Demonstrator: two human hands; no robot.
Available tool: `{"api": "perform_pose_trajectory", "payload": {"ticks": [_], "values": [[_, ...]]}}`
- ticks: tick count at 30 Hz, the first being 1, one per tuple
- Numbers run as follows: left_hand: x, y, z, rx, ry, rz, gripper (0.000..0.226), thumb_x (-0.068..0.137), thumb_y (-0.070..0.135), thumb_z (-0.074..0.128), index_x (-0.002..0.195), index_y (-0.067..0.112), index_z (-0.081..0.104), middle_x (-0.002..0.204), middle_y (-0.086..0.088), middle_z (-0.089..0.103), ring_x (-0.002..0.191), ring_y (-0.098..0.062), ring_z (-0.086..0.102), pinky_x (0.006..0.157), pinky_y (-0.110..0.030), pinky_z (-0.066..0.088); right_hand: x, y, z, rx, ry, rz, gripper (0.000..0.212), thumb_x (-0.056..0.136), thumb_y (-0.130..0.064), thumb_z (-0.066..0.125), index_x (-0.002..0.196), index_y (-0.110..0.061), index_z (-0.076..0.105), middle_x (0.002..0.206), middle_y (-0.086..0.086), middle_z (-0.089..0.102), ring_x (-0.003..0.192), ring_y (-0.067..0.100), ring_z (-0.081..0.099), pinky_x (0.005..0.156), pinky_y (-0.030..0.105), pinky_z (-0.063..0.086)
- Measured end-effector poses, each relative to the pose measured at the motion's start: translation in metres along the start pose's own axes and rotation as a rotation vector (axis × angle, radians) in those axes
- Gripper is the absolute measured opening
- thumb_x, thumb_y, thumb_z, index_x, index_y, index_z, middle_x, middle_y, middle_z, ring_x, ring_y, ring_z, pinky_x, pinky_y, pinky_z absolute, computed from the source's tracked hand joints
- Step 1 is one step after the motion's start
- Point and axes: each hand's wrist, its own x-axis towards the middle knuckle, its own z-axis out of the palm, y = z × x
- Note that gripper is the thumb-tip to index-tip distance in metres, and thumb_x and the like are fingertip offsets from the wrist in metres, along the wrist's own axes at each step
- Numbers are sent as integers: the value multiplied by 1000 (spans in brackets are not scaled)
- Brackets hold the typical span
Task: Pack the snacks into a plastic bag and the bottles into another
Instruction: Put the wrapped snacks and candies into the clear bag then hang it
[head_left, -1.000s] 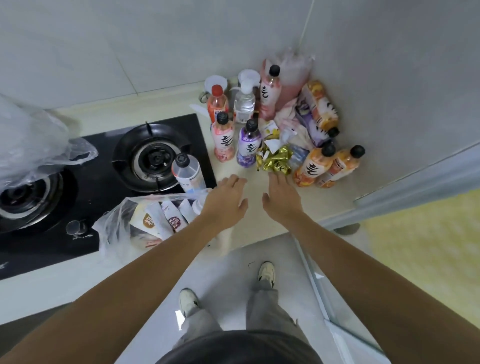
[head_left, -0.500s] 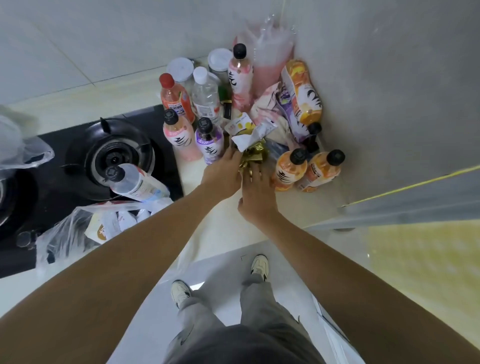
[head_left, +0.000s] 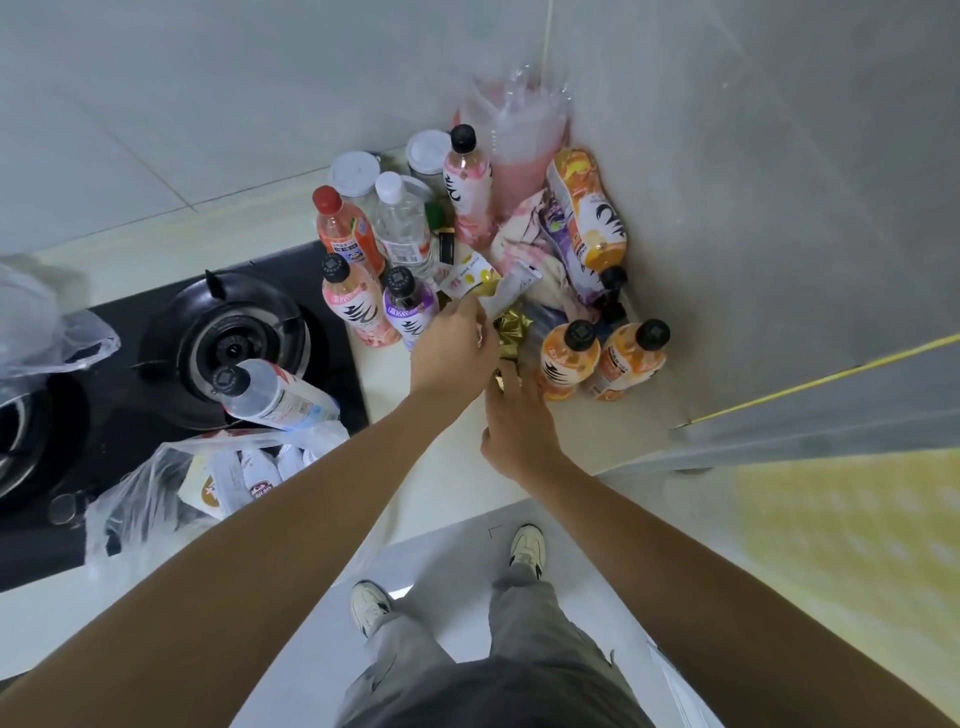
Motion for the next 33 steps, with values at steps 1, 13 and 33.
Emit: {"api": "perform_pose_trajectory", "payload": {"ticks": [1,13,33], "values": [[4,4,-2,23,-1,34,11,98,22,50,96,13,55,89,-2,59,75,-23,51,59,-31,34,-1,1,0,-10,5,-2,78,77,-19,77,145,-8,39,154,14,29,148,40,24,120,45,36],[80,4,45,344,-419,151,48,94,22,62,139,17,47,141,-18,45,127,-41,44,96,-52,49,-21,10,7,26,28,-31,66,75,-12,80,134,-9,51,146,13,40,132,37,46,100,40,52],[-64,-31,-27,-118,-196,-43,38,82,14,61,115,16,45,115,2,45,86,-25,52,69,-37,43,-24,15,13,121,69,-54,34,77,0,71,107,-10,61,129,14,44,120,40,49,76,48,59]]}}
